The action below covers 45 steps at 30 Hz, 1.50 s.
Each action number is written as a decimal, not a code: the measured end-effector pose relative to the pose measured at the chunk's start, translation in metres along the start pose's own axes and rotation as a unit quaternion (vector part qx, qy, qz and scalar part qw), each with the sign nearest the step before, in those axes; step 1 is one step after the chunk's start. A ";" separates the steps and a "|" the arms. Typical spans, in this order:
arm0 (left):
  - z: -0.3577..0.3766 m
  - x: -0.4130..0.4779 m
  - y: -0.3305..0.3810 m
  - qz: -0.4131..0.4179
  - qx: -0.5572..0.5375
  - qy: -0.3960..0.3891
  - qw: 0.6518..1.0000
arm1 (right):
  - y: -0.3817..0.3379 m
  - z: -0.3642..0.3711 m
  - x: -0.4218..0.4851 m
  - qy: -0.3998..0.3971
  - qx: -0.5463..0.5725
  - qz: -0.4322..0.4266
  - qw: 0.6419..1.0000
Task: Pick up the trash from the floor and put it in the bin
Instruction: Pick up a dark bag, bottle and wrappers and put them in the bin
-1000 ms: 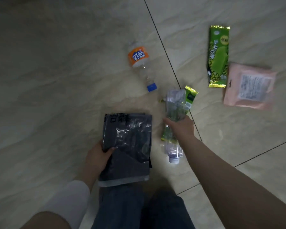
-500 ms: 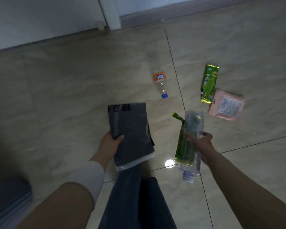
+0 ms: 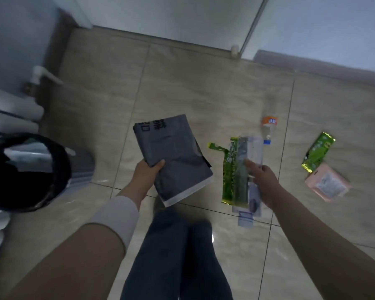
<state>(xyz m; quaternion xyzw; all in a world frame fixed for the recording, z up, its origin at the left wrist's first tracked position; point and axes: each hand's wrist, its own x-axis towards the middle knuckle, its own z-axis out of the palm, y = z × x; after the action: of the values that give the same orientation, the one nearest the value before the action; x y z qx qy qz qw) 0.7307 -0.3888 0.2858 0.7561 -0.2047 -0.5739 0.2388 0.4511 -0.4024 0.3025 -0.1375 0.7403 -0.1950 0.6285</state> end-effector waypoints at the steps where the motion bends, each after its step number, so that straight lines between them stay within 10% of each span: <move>1: -0.019 -0.007 -0.002 -0.007 -0.016 0.018 1.000 | -0.004 0.017 -0.010 -0.003 -0.020 -0.009 1.000; 22: -0.427 -0.013 -0.130 -0.127 -0.193 0.234 0.944 | 0.020 0.498 -0.109 -0.157 -0.355 -0.076 0.919; 37: -0.473 0.100 -0.154 -0.172 -0.105 0.152 0.968 | 0.066 0.662 -0.033 -0.204 -0.633 -0.077 0.743; 45: -0.471 0.112 -0.156 -0.127 -0.009 0.263 0.956 | 0.067 0.675 -0.015 -0.226 -0.658 -0.142 0.704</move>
<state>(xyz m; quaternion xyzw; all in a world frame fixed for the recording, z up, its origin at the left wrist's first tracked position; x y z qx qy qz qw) 1.2199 -0.2697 0.2140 0.8979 -0.0318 -0.3823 0.2157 1.1213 -0.4140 0.1945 -0.6600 0.4881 0.2918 0.4910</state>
